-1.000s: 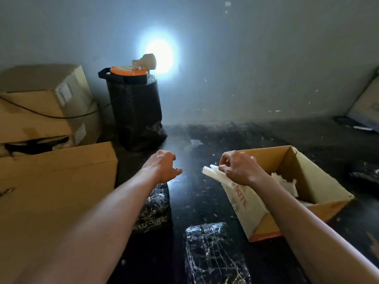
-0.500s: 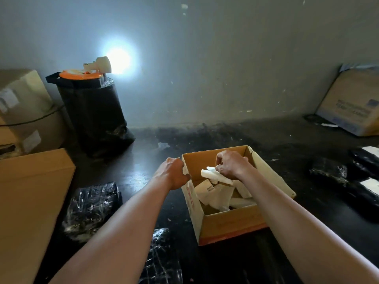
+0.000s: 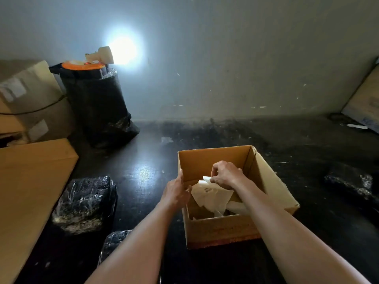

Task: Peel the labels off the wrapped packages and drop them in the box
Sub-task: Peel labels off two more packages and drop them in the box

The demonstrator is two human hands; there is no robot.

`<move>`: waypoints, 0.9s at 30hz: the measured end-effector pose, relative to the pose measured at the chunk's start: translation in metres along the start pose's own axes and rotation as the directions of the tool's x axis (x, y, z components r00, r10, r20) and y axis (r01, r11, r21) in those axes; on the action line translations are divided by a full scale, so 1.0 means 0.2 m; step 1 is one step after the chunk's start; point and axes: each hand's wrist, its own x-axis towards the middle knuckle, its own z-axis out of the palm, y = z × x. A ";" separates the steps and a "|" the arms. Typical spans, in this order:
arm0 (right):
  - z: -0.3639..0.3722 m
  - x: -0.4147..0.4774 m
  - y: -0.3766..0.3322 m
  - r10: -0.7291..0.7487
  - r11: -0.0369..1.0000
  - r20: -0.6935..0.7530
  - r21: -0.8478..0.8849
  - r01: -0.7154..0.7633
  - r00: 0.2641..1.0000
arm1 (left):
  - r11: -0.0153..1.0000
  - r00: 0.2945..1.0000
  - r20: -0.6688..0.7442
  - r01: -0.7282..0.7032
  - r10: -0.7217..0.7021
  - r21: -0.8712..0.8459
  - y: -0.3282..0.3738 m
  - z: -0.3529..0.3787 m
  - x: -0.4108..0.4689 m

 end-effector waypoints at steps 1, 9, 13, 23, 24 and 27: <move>0.01 0.01 0.00 -0.008 1.000 0.009 0.003 0.008 1.000 | 0.999 1.000 -0.001 0.003 -0.003 -0.032 -0.01 0.02 0.00; 0.05 0.05 0.03 -0.027 0.999 0.029 0.020 0.027 0.999 | 0.967 0.997 -0.029 0.057 -0.066 -0.250 0.00 0.06 0.01; 0.05 0.05 0.04 -0.040 0.999 0.028 0.014 0.039 0.999 | 0.966 0.997 -0.022 0.060 -0.068 -0.252 -0.01 0.07 0.02; 0.08 0.09 0.07 -0.076 0.997 0.026 -0.014 0.077 0.997 | 0.933 0.991 -0.026 0.112 -0.129 -0.343 -0.03 0.10 0.02; 0.09 0.09 0.08 -0.078 0.997 0.028 -0.018 0.079 0.997 | 0.930 0.989 -0.030 0.123 -0.142 -0.345 -0.03 0.10 0.02; 0.09 0.09 0.08 -0.099 0.995 0.032 -0.020 0.099 0.995 | 0.923 0.986 -0.046 0.131 -0.159 -0.362 -0.04 0.11 0.02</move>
